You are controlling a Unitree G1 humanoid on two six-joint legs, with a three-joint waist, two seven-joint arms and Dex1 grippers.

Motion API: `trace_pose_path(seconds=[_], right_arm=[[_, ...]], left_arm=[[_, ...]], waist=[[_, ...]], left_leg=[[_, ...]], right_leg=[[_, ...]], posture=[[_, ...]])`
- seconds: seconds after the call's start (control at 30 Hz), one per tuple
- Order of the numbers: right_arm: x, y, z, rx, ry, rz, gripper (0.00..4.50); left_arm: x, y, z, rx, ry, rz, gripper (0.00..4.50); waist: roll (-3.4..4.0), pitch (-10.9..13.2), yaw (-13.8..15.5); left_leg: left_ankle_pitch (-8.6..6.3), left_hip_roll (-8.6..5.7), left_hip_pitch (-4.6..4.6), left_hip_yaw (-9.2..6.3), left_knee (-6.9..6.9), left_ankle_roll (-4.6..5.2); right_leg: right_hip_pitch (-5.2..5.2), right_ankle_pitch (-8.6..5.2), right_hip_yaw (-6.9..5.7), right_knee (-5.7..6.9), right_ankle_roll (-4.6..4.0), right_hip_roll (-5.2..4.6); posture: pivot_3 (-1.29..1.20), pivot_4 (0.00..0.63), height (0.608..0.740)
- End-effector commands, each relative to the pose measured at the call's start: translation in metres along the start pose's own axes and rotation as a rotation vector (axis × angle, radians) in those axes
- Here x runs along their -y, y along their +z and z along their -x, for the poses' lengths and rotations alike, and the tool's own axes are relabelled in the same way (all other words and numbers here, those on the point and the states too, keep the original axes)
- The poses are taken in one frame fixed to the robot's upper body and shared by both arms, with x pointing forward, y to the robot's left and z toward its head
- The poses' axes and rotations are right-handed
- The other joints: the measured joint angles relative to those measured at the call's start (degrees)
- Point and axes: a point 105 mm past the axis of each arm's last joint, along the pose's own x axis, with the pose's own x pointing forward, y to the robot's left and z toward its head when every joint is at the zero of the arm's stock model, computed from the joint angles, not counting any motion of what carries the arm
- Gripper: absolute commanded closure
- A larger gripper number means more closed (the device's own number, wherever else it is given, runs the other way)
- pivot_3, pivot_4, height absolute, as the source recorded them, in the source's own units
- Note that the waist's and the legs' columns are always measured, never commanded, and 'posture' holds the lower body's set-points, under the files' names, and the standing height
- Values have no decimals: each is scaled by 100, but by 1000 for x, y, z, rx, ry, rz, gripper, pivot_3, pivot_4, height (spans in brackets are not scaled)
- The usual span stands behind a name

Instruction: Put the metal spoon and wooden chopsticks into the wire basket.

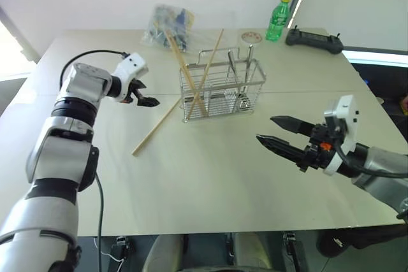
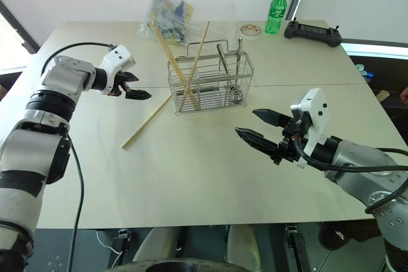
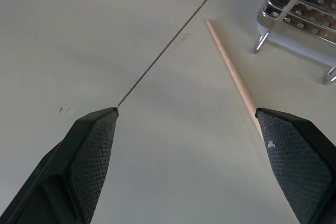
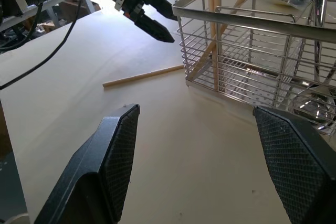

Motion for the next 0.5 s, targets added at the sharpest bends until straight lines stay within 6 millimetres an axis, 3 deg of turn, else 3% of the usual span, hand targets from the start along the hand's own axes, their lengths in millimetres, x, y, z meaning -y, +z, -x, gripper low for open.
trace_pose_path(seconds=[0.03,0.23,0.5], right_arm=[[-5,12,2,46,0,49,951],[-17,2,5,-8,61,61,951],[-19,1,5,-3,59,63,951]], left_arm=[[4,11,-8,18,8,-38,79],[15,19,-27,24,-6,-36,79],[21,16,-43,9,16,-39,79]], waist=[[2,-1,8],[-1,0,9],[-1,0,10]], left_leg=[[0,0,2,0,1,0],[0,-2,-2,-2,15,1],[-2,-1,3,0,31,2]], right_leg=[[3,0,0,0,0,0],[9,1,-2,2,2,-1],[11,2,-2,20,6,0]], posture=[[0,150,713],[0,150,713],[0,150,713]])
